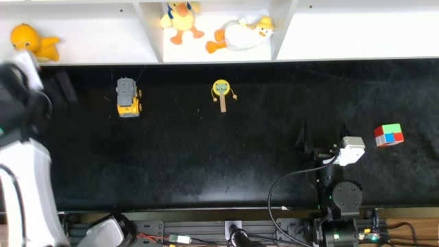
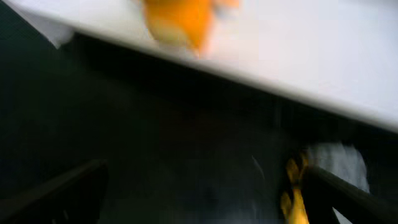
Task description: Store Toys
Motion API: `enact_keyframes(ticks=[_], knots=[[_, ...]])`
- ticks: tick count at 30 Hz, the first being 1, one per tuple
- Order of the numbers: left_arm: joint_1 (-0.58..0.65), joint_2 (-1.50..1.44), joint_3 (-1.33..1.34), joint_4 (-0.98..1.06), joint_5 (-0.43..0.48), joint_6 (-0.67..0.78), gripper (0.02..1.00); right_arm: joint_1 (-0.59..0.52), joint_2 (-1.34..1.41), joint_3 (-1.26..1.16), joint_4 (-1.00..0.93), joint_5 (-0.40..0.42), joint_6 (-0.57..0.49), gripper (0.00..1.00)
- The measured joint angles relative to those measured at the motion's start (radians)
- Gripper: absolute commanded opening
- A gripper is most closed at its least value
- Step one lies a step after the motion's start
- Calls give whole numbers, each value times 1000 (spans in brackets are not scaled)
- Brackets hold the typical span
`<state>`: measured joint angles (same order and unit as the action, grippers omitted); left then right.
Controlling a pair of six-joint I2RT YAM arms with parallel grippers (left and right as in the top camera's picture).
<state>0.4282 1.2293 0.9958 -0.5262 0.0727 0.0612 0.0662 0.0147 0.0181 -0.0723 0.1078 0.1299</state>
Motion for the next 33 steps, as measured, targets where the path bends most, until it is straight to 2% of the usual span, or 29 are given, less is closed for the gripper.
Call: enact_keyframes(ticks=[7,14,21,27,31,33], knots=[[-141,-114,-225,-33,56,-5,998,0,0,0,0,0,0,996],[-274,-74,-245,34,70,-47,998,0,0,0,0,0,0,996],[-352,42,-245,98,74,-93,998,0,0,0,0,0,0,996],[-362,134,-245,167,74,-97,998,0,0,0,0,0,0,993],[-362,176,-245,200,65,-112,792,0,0,0,0,0,0,996],[-362,190,-245,214,54,-113,735,0,0,0,0,0,0,993]])
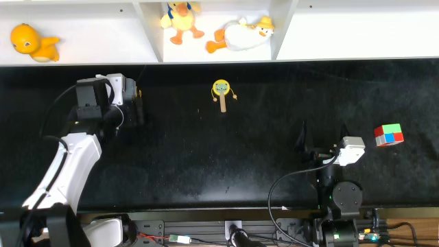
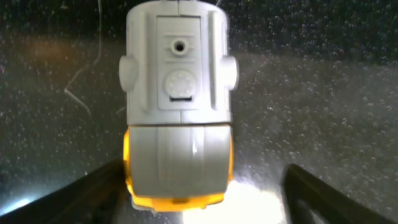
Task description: Store Toys
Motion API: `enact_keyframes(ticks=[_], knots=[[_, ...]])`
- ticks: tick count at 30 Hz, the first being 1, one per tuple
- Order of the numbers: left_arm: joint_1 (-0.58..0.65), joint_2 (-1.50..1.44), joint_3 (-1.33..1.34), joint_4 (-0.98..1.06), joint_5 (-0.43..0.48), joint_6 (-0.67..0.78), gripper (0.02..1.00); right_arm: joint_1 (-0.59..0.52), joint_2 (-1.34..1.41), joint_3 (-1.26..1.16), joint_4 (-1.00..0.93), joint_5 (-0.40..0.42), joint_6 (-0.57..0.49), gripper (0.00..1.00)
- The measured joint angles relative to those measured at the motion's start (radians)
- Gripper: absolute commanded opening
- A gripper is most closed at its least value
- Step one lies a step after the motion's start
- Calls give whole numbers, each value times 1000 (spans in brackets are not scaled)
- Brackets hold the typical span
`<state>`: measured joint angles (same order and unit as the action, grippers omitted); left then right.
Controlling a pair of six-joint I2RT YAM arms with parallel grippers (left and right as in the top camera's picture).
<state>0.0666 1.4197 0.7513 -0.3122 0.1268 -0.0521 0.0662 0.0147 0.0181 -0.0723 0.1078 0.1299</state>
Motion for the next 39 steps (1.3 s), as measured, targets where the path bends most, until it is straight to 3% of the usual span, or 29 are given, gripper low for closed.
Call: enact_keyframes(ticks=[6,10,26,39], knots=[[0,20,0,48,-26,-2,496,0,0,0,0,0,0,996],[0,21,2,65,-35,2,417,0,0,0,0,0,0,996],[0,-196,1,-122,-87,-1,367,0,0,0,0,0,0,993],[-2,-262,83,-98,-102,-1,349,0,0,0,0,0,0,996]])
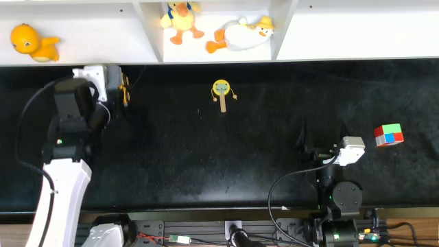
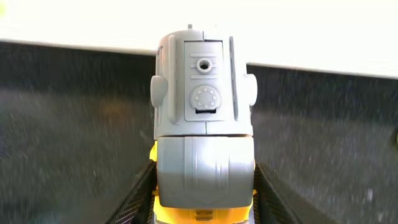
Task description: Store Toys
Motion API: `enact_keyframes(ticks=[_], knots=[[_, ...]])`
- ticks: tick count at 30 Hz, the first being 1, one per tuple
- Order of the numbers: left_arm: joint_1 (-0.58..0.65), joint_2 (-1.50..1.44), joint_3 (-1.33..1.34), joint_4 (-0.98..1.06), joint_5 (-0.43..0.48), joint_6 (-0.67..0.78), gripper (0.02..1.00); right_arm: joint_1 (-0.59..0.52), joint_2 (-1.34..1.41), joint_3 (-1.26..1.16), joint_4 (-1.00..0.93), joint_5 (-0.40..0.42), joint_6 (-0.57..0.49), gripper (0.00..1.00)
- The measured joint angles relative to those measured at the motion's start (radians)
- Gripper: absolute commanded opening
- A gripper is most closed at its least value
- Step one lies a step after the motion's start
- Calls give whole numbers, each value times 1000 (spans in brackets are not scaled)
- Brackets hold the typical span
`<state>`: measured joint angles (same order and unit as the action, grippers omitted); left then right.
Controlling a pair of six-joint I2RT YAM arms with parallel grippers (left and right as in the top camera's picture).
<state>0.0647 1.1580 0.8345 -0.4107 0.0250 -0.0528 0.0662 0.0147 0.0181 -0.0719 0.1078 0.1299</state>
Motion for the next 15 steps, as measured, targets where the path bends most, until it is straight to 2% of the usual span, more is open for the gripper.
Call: enact_keyframes(ticks=[15], knots=[[-37,386,323,77,0,0,369,0,0,0,-1,0,0,996]])
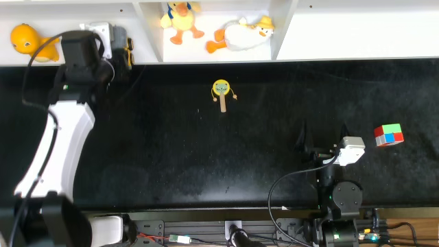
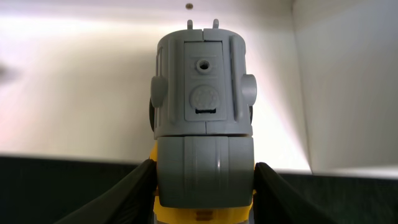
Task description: Store Toys
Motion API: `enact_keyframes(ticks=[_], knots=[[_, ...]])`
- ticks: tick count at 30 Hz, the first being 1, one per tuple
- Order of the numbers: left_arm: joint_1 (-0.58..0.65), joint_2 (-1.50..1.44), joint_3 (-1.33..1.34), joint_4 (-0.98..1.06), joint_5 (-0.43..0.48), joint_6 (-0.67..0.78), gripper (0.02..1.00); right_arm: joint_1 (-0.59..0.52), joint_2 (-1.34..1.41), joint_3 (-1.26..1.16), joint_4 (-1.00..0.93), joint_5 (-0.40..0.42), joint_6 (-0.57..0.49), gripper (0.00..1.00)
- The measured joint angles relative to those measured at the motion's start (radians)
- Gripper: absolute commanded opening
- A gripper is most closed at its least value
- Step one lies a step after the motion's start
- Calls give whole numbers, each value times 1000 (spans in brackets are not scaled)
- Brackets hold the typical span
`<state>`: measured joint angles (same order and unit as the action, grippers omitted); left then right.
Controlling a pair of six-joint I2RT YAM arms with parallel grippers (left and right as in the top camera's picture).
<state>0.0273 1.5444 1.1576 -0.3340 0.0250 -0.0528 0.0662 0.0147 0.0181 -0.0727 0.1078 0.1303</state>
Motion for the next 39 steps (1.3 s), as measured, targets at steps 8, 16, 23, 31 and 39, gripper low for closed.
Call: enact_keyframes(ticks=[8,16,23,31,39], knots=[[0,85,42,19,-1,6,925,0,0,0,0,0,0,993],[-2,80,50,-79,-45,0,998,0,0,0,0,0,0,993],[-15,-152,-53,-214,-109,0,998,0,0,0,0,0,0,996],[-26,-735,-517,-138,-107,-1,996,0,0,0,0,0,0,993],[-41,-1266,-968,358,23,120,996,0,0,0,0,0,0,993]])
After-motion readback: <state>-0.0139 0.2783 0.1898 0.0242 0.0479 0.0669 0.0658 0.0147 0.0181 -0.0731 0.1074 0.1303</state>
